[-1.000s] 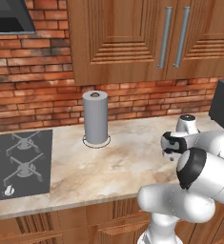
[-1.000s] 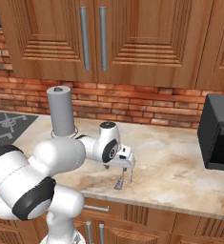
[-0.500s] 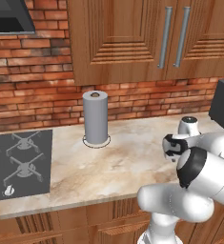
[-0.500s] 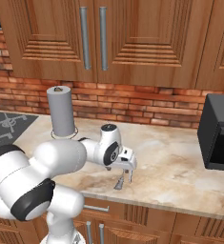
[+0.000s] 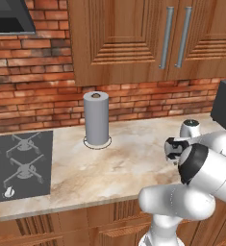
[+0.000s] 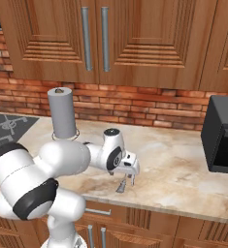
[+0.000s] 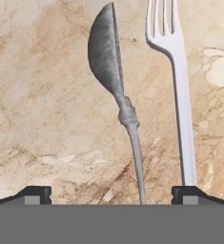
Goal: Take the fork and place it on the left side of the plate. Then take the spoon and place it on the right side of the plate. Make sure they're directly next to the plate.
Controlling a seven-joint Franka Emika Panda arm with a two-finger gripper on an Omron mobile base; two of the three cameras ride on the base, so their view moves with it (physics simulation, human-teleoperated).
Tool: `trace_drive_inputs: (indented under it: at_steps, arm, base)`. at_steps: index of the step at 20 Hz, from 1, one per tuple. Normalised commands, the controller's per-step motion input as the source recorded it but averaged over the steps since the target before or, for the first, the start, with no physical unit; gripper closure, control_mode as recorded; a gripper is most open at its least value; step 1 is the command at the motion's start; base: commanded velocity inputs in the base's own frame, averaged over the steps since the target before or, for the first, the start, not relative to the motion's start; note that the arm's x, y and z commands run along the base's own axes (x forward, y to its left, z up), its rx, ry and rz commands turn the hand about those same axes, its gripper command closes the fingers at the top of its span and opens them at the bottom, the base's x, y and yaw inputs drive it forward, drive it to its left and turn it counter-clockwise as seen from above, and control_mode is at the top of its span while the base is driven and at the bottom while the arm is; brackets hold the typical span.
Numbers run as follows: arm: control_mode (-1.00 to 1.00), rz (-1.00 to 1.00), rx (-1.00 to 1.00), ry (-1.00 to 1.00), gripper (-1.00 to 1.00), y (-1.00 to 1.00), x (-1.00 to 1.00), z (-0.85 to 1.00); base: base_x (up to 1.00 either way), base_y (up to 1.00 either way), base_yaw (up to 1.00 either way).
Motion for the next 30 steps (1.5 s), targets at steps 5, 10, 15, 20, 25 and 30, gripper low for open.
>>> trace_drive_inputs:
  at_steps: [5,10,15,20,25,30]
  arm:
    - [-1.00,0.02,0.00,0.00,-1.00,0.00,0.08,-0.15]
    - [-1.00,0.05,0.00,0.00,-1.00,0.00,0.09,-0.14]
    - [-1.00,0.07,0.00,0.00,-1.00,0.00,0.13,-0.15]
    - [-1.00,0.09,0.00,0.00,-1.00,0.00,0.11,-0.17]
    - [-1.00,0.09,0.00,0.00,-1.00,0.00,0.01,-0.29]
    - [-1.00,0.07,0.00,0.00,1.00,0.02,0.00,-0.46]
  base:
    - [0.00,0.00,0.00]
    - [0.00,0.00,0.00]
    - [0.00,0.00,0.00]
    - [0.00,0.00,0.00]
    - [0.00,0.00,0.00]
    - [0.00,0.00,0.00]
